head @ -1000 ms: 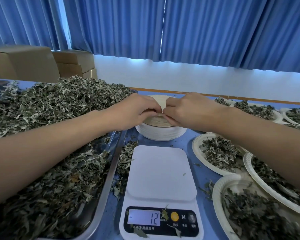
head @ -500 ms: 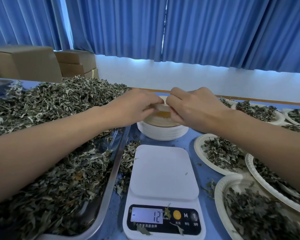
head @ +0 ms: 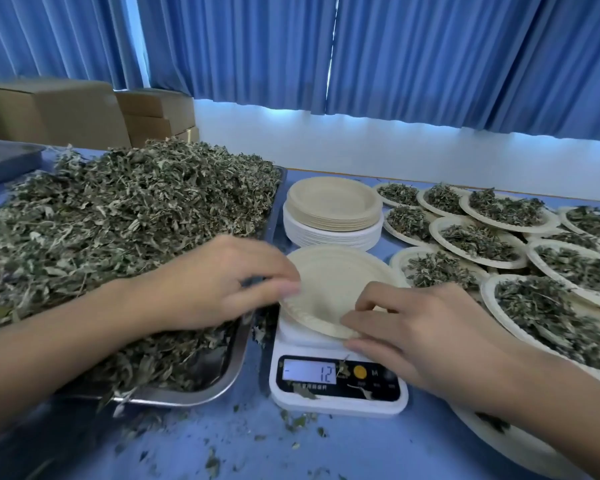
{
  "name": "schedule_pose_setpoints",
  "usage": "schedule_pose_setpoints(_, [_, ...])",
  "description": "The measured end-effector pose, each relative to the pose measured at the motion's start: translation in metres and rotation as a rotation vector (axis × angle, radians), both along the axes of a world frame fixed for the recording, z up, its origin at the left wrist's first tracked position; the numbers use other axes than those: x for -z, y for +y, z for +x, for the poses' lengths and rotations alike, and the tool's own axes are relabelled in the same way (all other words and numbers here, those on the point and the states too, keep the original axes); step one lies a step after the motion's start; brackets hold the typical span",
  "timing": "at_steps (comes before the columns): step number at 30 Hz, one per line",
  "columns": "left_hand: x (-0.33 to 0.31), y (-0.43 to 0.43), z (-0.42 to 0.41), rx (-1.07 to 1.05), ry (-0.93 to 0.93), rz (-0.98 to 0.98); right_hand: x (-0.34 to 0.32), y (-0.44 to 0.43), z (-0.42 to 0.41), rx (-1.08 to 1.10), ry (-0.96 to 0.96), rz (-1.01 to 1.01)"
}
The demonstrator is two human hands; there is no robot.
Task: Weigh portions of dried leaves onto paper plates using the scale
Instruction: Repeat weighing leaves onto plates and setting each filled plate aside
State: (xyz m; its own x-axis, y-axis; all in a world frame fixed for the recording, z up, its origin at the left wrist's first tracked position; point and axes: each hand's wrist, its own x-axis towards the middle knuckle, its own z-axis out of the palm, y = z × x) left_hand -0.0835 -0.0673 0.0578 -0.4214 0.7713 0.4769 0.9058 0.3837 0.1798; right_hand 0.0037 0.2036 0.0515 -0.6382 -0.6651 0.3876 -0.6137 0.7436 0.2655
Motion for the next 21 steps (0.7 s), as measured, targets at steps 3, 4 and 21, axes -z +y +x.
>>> schedule_pose_setpoints(3, [-0.004,-0.015,-0.01,-0.255,-0.032,0.199,0.0,-0.013,0.016,0.032,0.036,-0.095])
schedule_pose_setpoints(4, [-0.005,-0.021,-0.017,-0.36,-0.083,0.146,0.001,-0.022,0.022,0.009,0.058,-0.114])
schedule_pose_setpoints(21, [-0.003,-0.03,-0.015,-0.363,-0.606,-0.613,0.05,-0.096,0.055,-0.241,-0.23,-0.231])
